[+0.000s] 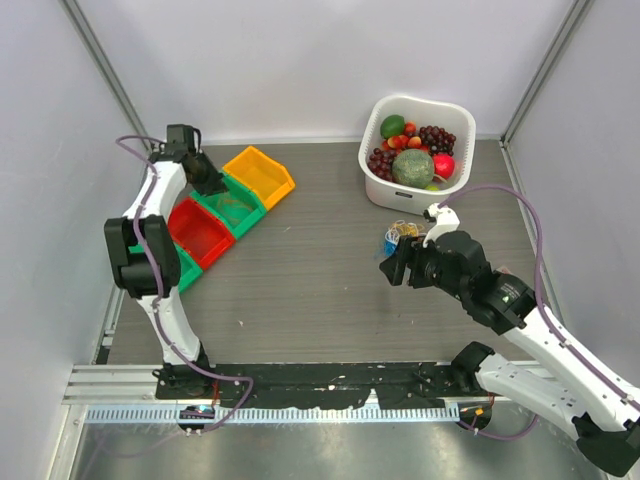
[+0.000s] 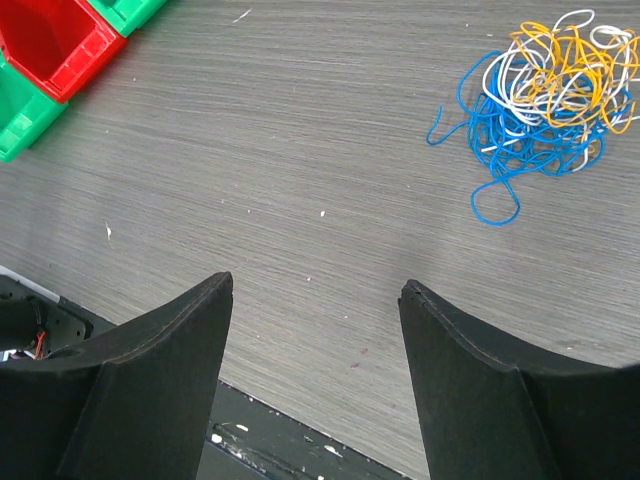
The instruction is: Untangle the cables
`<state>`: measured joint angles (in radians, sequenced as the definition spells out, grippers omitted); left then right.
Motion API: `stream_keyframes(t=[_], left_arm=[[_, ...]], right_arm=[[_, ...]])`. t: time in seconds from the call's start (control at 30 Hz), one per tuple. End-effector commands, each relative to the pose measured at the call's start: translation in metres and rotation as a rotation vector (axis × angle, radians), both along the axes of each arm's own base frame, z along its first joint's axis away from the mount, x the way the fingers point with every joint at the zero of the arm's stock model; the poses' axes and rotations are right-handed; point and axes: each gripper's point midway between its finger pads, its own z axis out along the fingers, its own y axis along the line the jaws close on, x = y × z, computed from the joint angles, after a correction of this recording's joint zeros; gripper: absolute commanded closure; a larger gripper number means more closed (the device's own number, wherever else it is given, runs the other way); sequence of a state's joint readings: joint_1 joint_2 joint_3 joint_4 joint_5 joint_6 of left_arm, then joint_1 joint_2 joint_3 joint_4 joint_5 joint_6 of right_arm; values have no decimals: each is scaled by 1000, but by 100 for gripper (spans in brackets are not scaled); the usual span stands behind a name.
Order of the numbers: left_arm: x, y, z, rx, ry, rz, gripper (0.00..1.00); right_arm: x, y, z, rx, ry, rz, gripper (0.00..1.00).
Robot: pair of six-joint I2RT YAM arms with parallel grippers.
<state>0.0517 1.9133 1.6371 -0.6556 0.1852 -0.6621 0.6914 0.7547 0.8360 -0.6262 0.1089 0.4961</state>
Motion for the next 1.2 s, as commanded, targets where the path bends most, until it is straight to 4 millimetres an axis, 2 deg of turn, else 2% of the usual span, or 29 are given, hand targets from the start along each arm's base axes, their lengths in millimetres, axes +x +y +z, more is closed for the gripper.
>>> stream_keyframes(t=[0.0, 0.17, 0.23, 0.27, 0.4, 0.5, 0.57, 0.67, 0.77, 0.83, 0.9, 0.93, 0.97, 1.0, 1.03, 1.13, 1.17], left_arm=[[21, 12, -13, 94, 7, -18, 100], [14, 8, -50, 125, 113, -68, 100], [9, 6, -48, 158, 132, -80, 85], [9, 7, -44, 178, 121, -77, 78], [6, 4, -22, 165, 84, -78, 62], [-1, 4, -2, 164, 53, -69, 42], [-4, 5, 12, 165, 18, -63, 32], [-18, 8, 37, 184, 1, -48, 25], [-31, 9, 68, 194, -70, -51, 19], [-41, 7, 78, 187, -74, -54, 17], [-52, 4, 84, 168, -68, -60, 16], [-59, 1, 88, 151, -67, -58, 12], [-65, -4, 89, 121, -69, -66, 11], [-72, -11, 92, 85, -76, -73, 9], [-81, -30, 95, 55, -83, -113, 7], [-117, -73, 102, -21, -106, -228, 7], [-133, -91, 102, -55, -108, -278, 7]], right_arm=[[3, -4, 17, 25, -40, -29, 27], [2, -12, 17, 18, -49, -58, 27], [3, -11, 17, 19, -49, -57, 27], [3, -9, 20, 25, -51, -50, 27], [2, -3, 18, 35, -25, -30, 28], [3, -4, 16, 40, -32, -42, 28], [5, -3, 11, 36, -29, -48, 27], [8, 0, 6, 13, 7, -47, 27], [14, -1, -16, -60, 91, -74, 27], [17, 2, -25, -83, 128, -71, 27], [26, 9, -26, -87, 134, -67, 27], [32, 9, -29, -97, 147, -85, 27], [39, 8, -25, -102, 142, -105, 27], [47, 0, -34, -125, 178, -149, 27], [56, -7, -30, -125, 182, -193, 27], [80, -42, -56, -101, 334, -313, 27], [86, -48, -57, -90, 349, -332, 28]])
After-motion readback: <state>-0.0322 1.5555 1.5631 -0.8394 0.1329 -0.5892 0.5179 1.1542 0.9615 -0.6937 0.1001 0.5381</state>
